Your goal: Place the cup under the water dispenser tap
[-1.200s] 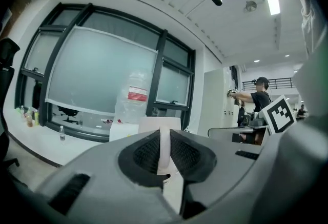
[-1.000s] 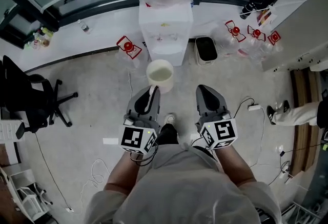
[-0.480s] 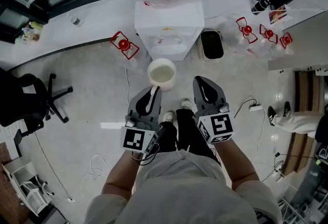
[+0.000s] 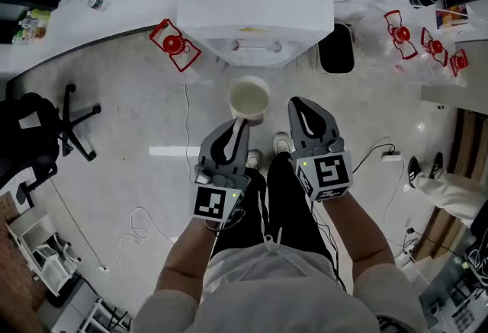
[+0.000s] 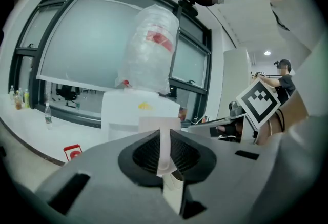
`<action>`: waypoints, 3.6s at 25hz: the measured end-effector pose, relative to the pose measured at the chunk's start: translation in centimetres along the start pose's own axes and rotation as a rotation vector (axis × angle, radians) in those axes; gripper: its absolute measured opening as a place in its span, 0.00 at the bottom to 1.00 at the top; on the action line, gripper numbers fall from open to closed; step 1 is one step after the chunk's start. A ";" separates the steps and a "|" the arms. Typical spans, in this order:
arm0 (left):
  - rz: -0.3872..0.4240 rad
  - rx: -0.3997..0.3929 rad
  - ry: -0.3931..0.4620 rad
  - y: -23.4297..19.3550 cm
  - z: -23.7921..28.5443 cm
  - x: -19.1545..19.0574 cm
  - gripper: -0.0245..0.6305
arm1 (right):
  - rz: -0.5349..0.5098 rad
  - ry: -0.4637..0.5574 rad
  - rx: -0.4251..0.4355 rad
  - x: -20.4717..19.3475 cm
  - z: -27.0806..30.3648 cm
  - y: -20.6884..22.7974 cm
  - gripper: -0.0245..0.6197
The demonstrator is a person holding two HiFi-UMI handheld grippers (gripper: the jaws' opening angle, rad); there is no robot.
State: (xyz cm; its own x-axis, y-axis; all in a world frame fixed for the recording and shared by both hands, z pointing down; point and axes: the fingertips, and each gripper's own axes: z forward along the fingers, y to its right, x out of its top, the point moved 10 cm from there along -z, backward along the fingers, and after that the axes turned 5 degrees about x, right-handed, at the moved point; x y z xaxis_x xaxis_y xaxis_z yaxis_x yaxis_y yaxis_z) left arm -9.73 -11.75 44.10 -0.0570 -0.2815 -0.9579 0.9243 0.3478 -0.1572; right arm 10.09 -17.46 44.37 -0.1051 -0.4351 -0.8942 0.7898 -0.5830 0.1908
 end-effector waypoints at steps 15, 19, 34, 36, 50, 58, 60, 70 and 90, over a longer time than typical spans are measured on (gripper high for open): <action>0.018 0.054 0.099 -4.7 10.2 -16.7 0.11 | -0.030 0.012 0.008 -14.1 10.5 5.2 0.08; 0.004 0.082 0.114 -6.6 12.3 -19.9 0.11 | -0.050 0.017 0.021 -16.0 12.7 5.3 0.08; 0.064 0.123 0.185 -9.5 15.7 -23.7 0.11 | -0.051 0.004 0.055 -17.7 16.1 5.2 0.08; 0.080 0.132 0.183 -9.5 15.9 -23.9 0.11 | -0.050 -0.004 0.057 -17.8 16.1 5.3 0.08; 0.085 0.100 0.095 -8.6 16.6 -24.3 0.22 | -0.010 -0.032 0.059 -17.5 15.1 5.9 0.08; 0.007 0.115 0.002 -8.1 16.6 -24.2 0.47 | -0.009 -0.034 0.076 -16.6 14.1 4.8 0.08; -0.019 0.123 -0.046 -8.5 16.5 -24.0 0.47 | -0.009 -0.032 0.084 -16.4 13.8 4.5 0.08; 0.012 0.203 -0.072 -8.9 14.1 -21.9 0.49 | 0.015 -0.043 0.092 -15.6 12.9 3.3 0.08; -0.037 0.148 -0.042 -2.8 0.2 1.5 0.07 | 0.037 -0.034 0.032 1.1 1.0 -3.3 0.08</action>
State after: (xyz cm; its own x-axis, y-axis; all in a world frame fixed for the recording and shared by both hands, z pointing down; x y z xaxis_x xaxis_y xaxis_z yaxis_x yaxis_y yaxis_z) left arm -12.36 -13.32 43.18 -0.0796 -0.3296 -0.9408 0.9676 0.2012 -0.1524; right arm 6.74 -16.67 43.20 -0.0970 -0.4795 -0.8722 0.7735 -0.5878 0.2371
